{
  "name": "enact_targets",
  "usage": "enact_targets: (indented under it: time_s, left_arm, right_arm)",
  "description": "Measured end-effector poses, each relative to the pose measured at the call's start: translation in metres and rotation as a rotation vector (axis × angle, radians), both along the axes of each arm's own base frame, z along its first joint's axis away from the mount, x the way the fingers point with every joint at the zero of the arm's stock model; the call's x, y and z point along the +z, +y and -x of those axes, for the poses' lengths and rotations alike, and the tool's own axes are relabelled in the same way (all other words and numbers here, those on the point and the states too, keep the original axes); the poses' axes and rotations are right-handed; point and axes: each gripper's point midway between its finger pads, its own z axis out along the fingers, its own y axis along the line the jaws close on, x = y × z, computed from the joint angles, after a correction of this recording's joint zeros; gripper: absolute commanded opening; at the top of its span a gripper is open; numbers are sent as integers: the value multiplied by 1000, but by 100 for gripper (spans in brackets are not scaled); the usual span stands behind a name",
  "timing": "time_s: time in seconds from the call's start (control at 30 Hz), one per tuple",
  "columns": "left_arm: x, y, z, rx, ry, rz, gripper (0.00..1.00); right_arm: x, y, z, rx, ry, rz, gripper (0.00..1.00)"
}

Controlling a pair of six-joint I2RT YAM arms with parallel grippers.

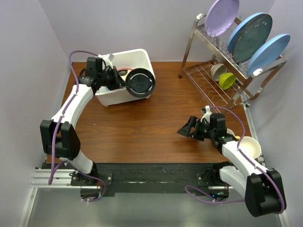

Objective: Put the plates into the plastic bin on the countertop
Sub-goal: Place the plate in the plastic bin.

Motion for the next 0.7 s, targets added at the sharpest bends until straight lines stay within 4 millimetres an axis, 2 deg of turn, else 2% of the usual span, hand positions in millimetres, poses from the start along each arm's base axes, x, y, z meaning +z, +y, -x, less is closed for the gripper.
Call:
enact_targets:
  time_s: [0.17, 0.4, 0.7]
  left_arm:
    - [3, 19, -15, 29, 3, 22, 0]
    - [-6, 45, -28, 73, 32, 44, 0]
    - [4, 63, -48, 112, 7, 59, 0]
  right_arm:
    - [0, 0, 0, 0, 0, 0, 99]
    - [0, 0, 0, 0, 0, 0, 99]
    - [-2, 0, 0, 0, 3, 1, 99]
